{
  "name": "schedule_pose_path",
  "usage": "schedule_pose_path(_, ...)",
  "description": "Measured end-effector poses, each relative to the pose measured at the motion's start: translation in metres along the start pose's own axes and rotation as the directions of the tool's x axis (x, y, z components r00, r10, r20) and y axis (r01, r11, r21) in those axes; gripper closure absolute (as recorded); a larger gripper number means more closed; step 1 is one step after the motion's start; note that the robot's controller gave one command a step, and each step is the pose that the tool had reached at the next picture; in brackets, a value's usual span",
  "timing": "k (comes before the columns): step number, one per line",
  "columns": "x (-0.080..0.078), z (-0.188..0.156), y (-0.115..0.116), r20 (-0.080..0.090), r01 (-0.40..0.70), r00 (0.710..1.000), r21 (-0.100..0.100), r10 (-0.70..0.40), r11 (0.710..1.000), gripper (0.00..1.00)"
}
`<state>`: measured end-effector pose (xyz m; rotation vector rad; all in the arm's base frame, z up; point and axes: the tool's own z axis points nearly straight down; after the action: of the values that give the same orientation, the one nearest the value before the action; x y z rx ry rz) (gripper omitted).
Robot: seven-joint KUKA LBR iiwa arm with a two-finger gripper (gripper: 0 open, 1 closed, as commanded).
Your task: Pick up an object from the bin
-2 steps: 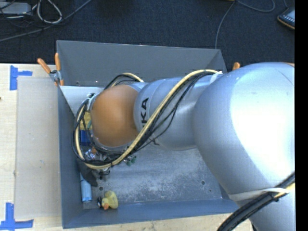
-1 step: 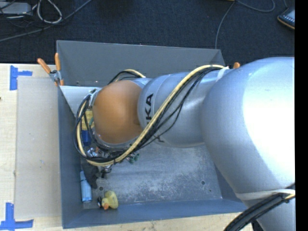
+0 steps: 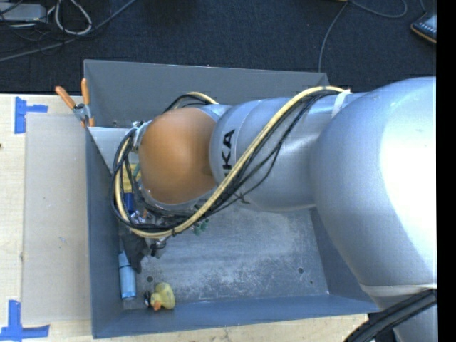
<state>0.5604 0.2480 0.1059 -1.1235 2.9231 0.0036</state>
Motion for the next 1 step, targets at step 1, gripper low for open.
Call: schedule_pose_path(1,0.0026,-0.0368,0.0015,-0.012,-0.001,1.0,-0.004,0.001,1.0,1.0)
